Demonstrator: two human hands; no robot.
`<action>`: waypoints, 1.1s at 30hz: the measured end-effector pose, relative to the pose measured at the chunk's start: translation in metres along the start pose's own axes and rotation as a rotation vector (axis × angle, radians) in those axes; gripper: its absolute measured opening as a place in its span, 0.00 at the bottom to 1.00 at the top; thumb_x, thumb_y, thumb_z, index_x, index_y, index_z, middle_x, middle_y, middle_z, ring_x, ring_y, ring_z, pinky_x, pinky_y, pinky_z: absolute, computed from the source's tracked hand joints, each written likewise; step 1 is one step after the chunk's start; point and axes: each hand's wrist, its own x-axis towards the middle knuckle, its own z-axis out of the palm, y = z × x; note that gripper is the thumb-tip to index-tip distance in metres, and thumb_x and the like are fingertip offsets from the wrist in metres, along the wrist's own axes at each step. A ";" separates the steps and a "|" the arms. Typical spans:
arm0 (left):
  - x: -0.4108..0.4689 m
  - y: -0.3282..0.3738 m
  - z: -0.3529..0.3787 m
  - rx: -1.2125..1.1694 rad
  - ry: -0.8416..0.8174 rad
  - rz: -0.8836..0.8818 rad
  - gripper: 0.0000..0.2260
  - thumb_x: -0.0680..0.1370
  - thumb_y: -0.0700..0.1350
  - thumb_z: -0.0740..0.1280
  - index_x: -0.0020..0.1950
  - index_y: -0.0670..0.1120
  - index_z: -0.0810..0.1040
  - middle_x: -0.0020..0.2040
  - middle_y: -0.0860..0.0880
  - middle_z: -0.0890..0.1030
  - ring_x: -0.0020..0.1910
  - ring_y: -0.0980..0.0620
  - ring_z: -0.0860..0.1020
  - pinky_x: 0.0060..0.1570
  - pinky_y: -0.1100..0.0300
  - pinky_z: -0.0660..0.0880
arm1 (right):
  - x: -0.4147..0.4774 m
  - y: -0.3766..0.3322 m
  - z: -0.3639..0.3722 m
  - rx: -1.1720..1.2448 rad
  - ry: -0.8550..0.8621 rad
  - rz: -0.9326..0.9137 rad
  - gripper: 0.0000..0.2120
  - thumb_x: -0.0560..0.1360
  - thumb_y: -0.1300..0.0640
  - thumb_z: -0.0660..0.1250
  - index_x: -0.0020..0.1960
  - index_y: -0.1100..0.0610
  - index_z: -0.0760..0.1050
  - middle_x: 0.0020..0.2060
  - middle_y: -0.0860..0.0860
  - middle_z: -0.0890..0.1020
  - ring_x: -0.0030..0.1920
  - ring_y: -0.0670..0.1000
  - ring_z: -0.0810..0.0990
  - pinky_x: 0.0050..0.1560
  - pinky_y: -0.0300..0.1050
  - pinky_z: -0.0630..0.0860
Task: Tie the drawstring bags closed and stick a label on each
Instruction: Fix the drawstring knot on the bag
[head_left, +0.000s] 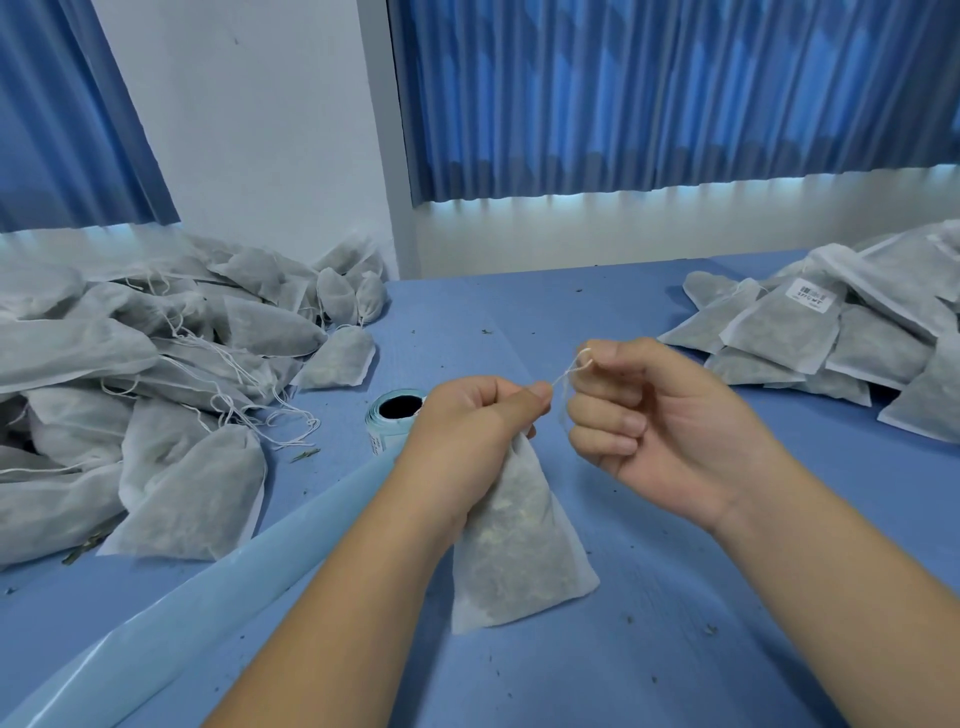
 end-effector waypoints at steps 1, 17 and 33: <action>0.001 -0.001 -0.001 0.003 0.035 0.014 0.15 0.75 0.51 0.72 0.28 0.51 0.78 0.32 0.51 0.73 0.28 0.56 0.67 0.31 0.65 0.66 | -0.001 -0.002 0.000 -0.010 -0.018 0.061 0.06 0.67 0.60 0.63 0.33 0.56 0.69 0.26 0.47 0.57 0.21 0.44 0.58 0.21 0.36 0.58; 0.008 -0.010 0.003 0.099 0.140 0.108 0.13 0.75 0.49 0.72 0.32 0.50 0.77 0.24 0.59 0.70 0.22 0.61 0.66 0.23 0.72 0.63 | -0.002 -0.009 -0.008 -0.107 -0.010 0.158 0.07 0.66 0.57 0.64 0.30 0.54 0.68 0.26 0.46 0.55 0.20 0.43 0.56 0.19 0.36 0.56; 0.001 -0.013 0.007 0.301 -0.345 -0.100 0.16 0.64 0.61 0.65 0.50 0.60 0.79 0.45 0.64 0.83 0.46 0.64 0.81 0.48 0.62 0.74 | 0.006 -0.027 -0.034 0.094 0.443 -0.217 0.11 0.76 0.60 0.64 0.37 0.54 0.68 0.26 0.47 0.71 0.23 0.44 0.69 0.22 0.35 0.64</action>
